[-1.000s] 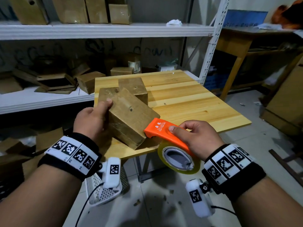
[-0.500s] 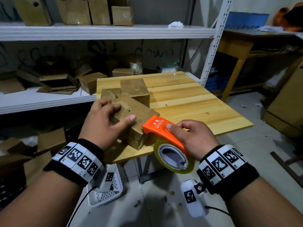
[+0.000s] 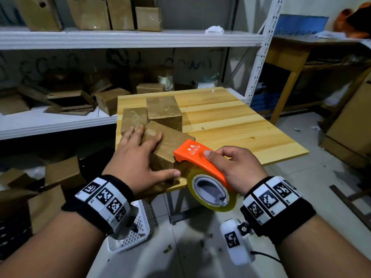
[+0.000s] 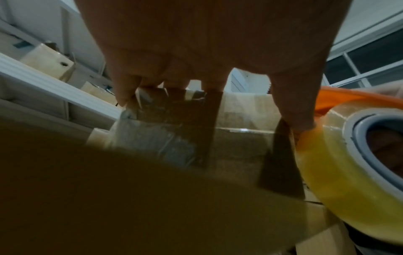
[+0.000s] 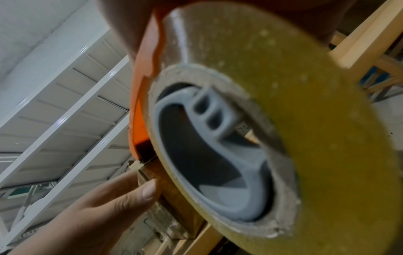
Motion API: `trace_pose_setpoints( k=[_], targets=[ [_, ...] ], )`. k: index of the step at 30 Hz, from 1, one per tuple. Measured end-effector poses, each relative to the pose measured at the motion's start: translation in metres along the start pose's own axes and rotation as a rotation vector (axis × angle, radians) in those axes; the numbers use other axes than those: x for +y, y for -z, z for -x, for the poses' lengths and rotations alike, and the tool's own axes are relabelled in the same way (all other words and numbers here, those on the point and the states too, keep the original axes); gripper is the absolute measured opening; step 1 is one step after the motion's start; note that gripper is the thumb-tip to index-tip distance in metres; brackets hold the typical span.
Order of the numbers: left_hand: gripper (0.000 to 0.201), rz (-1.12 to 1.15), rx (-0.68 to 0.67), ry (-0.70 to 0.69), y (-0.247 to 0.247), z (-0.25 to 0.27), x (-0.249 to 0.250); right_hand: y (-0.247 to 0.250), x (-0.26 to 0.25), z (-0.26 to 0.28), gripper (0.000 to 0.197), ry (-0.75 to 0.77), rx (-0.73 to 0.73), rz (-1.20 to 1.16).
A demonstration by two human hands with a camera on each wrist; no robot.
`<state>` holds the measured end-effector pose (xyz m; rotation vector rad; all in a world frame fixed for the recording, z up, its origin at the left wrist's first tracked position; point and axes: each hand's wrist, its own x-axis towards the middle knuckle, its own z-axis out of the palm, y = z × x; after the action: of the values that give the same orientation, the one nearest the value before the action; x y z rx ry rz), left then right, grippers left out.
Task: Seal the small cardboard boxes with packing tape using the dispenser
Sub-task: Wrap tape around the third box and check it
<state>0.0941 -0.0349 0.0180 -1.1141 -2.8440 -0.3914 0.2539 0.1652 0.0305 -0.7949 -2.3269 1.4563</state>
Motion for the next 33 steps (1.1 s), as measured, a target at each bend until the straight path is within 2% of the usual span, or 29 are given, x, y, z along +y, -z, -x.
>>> trace_pose_setpoints(
  k=[5,11,25,33],
  targets=[
    [0.150,-0.018,0.038,0.039,0.000,-0.003,0.002,0.003,0.001,0.000,0.043,0.011,-0.005,0.009],
    [0.135,0.016,0.053,0.075,-0.002,-0.002,0.007,0.013,0.003,0.005,0.039,0.032,-0.011,0.033],
    [0.135,0.068,0.063,0.092,-0.001,-0.001,0.009,0.040,0.010,0.017,0.033,-0.001,-0.047,0.003],
    [0.131,0.140,0.092,0.120,-0.003,-0.001,0.010,0.038,0.012,0.019,0.033,0.024,-0.036,0.022]
  ],
)
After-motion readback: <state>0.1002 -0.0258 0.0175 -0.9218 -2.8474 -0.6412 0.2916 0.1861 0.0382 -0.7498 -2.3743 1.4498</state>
